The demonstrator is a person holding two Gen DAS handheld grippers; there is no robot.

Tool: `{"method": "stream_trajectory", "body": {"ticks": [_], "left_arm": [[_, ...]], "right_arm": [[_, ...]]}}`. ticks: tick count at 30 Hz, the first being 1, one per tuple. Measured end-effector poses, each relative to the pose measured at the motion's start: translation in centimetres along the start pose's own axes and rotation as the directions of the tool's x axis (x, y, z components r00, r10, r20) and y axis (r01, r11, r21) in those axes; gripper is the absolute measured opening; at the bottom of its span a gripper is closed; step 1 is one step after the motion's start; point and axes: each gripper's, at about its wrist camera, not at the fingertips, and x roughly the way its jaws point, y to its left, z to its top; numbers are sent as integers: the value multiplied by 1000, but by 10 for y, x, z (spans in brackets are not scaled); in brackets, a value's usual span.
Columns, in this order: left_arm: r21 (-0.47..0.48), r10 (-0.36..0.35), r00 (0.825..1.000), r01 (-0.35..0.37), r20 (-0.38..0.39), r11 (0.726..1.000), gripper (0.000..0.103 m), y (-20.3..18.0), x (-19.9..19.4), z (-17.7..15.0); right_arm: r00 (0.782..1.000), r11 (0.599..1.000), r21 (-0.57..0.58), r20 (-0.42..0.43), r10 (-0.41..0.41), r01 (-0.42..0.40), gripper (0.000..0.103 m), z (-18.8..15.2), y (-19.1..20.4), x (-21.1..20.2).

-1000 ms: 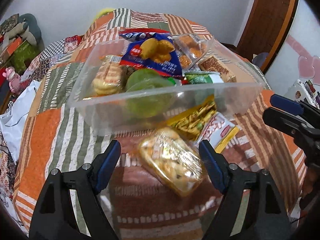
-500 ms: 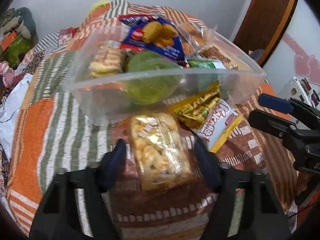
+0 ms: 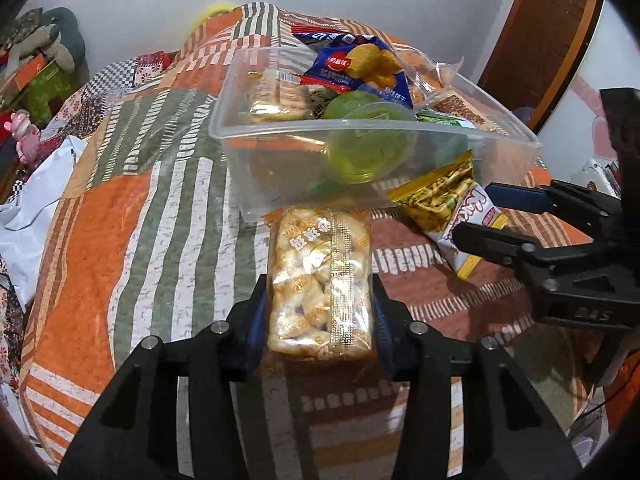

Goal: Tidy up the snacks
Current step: 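Grasp the clear pastry bag with left tool while right tool grasps the yellow Kaka snack bag, then lower the pastry bag into the box with left tool while right tool drops the Kaka bag in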

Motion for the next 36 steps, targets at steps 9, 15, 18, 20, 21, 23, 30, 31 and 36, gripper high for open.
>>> {"method": "stream_trajectory", "body": {"ticks": [9, 15, 18, 20, 21, 23, 30, 31, 36], "left_arm": [[-1, -13, 1000, 13, -17, 1000, 47, -5, 6, 0], [11, 4, 1000, -4, 5, 1000, 47, -9, 8, 0], [12, -1, 1000, 1, 8, 1000, 46, -8, 6, -1], [15, -2, 1000, 2, 9, 1000, 46, -9, 4, -2], [17, 1, 1000, -1, 11, 1000, 45, -9, 3, -3], [21, 4, 1000, -4, 18, 1000, 45, -10, -2, -4], [10, -6, 999, 5, 34, 1000, 44, -12, -18, -7], [10, -6, 999, 6, 42, 1000, 44, -12, -21, -6], [7, -15, 997, 15, 78, 1000, 44, -13, -37, -1]], "right_arm": [[997, 999, 25, -76, 27, -25, 69, 1, -2, 20], [998, 1000, 21, -59, 20, -19, 52, 0, -1, 15], [998, 999, 24, -52, 25, -23, 46, -1, 1, 13], [998, 999, 29, -45, 35, -34, 45, -4, 2, 10], [998, 999, 33, -42, 40, -39, 44, -4, 2, 9], [999, 999, 37, -30, 38, -37, 44, -6, 1, 4], [999, 998, 60, 19, 29, -30, 43, -7, -5, -18], [999, 998, 64, 29, 26, -27, 43, -7, -6, -21], [997, 996, 89, 74, 20, -26, 43, -8, -11, -38]]}}
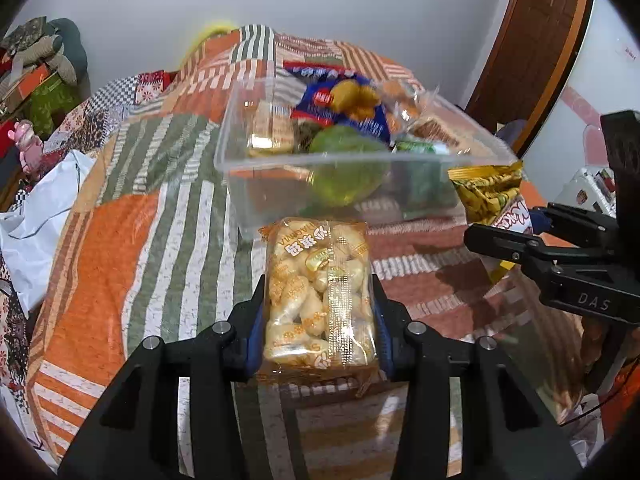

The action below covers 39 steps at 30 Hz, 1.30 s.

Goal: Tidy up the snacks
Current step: 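Lower the pastry bag into the box with left tool while right tool drops the Kaka bag in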

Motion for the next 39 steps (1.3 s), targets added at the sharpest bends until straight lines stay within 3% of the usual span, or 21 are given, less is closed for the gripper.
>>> {"method": "stream_trajectory", "body": {"ticks": [17, 27, 39], "left_arm": [[53, -68, 986, 61, 149, 997, 44, -38, -34, 54], [67, -104, 981, 94, 161, 993, 44, -62, -17, 80], [65, -100, 981, 91, 166, 994, 44, -76, 9, 103]], "right_arm": [[989, 998, 55, 144, -45, 38, 43, 20, -23, -42], [977, 996, 67, 200, -68, 56, 43, 32, -39, -51], [979, 993, 103, 189, -73, 54, 43, 42, -55, -33]]}}
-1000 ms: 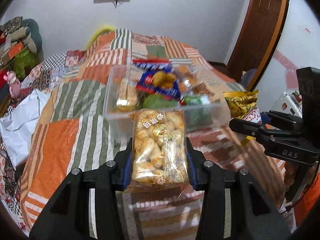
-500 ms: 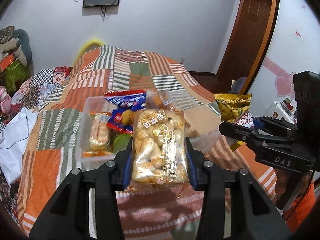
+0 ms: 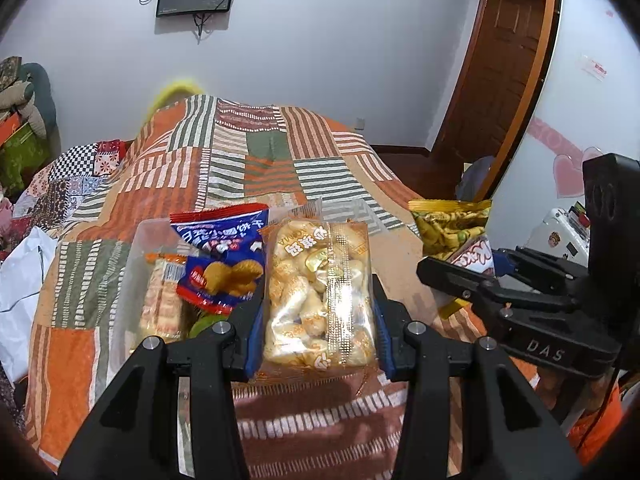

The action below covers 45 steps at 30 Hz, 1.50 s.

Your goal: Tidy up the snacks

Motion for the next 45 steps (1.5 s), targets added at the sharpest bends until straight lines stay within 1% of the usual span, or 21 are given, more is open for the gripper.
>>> {"method": "stream_trajectory", "body": {"ticks": [6, 9, 15, 22, 25, 30, 33, 35, 37, 45], "left_arm": [[-2, 14, 1000, -14, 12, 1000, 44, 0, 13, 8], [10, 38, 999, -38, 25, 999, 44, 3, 18, 12], [17, 43, 999, -43, 3, 999, 44, 9, 32, 11], [27, 33, 999, -32, -40, 999, 44, 12, 46, 3], [13, 29, 999, -29, -43, 999, 44, 16, 48, 1], [-28, 6, 999, -7, -54, 1000, 47, 24, 48, 1], [-34, 2, 999, -4, -51, 999, 48, 25, 45, 2], [-33, 1, 999, -2, -44, 999, 48, 24, 41, 2], [-34, -3, 999, 2, -37, 999, 48, 23, 35, 3], [-12, 10, 1000, -9, 27, 1000, 48, 16, -6, 5]], "right_arm": [[1000, 1000, -4, -15, 6, -6, 43, 4, 2, 12], [1000, 1000, -18, -31, 1, -1, 43, 4, 4, 19], [998, 1000, -28, -62, -4, 3, 43, 2, 1, 31], [998, 998, -62, -55, -14, 11, 43, 3, 2, 33], [998, 998, -67, -54, -16, 12, 44, 3, 4, 35], [998, 998, -55, -62, -9, 6, 45, 5, 4, 38], [998, 998, -56, -63, -17, 13, 48, 6, 6, 36], [998, 998, -58, -56, -24, 20, 52, 5, 6, 32], [999, 998, -54, -45, -29, 26, 58, 6, 6, 27], [999, 998, -44, 21, -33, 34, 61, 12, 6, -8]]}}
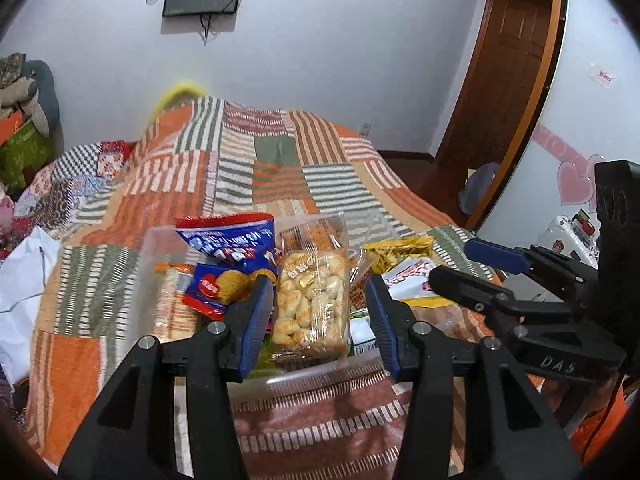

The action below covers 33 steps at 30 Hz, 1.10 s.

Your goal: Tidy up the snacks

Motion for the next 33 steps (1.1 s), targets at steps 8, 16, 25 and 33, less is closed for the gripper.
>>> {"method": "stream_trajectory", "body": {"ticks": [8, 16, 25, 33], "left_arm": [[-2, 22, 993, -22, 118, 1000, 48, -3, -73, 4], [19, 72, 959, -81, 275, 997, 78, -15, -149, -10], [51, 108, 917, -137, 383, 989, 101, -31, -189, -38], [61, 105, 903, -143, 417, 988, 102, -38, -203, -51]], "right_arm": [[992, 1000, 14, 123, 18, -20, 69, 6, 12, -58], [971, 999, -11, 238, 34, -33, 76, 2, 34, -111], [944, 999, -44, 329, 15, -1, 96, -16, 56, -137], [923, 998, -61, 384, -7, 33, 103, -22, 66, -150]]}}
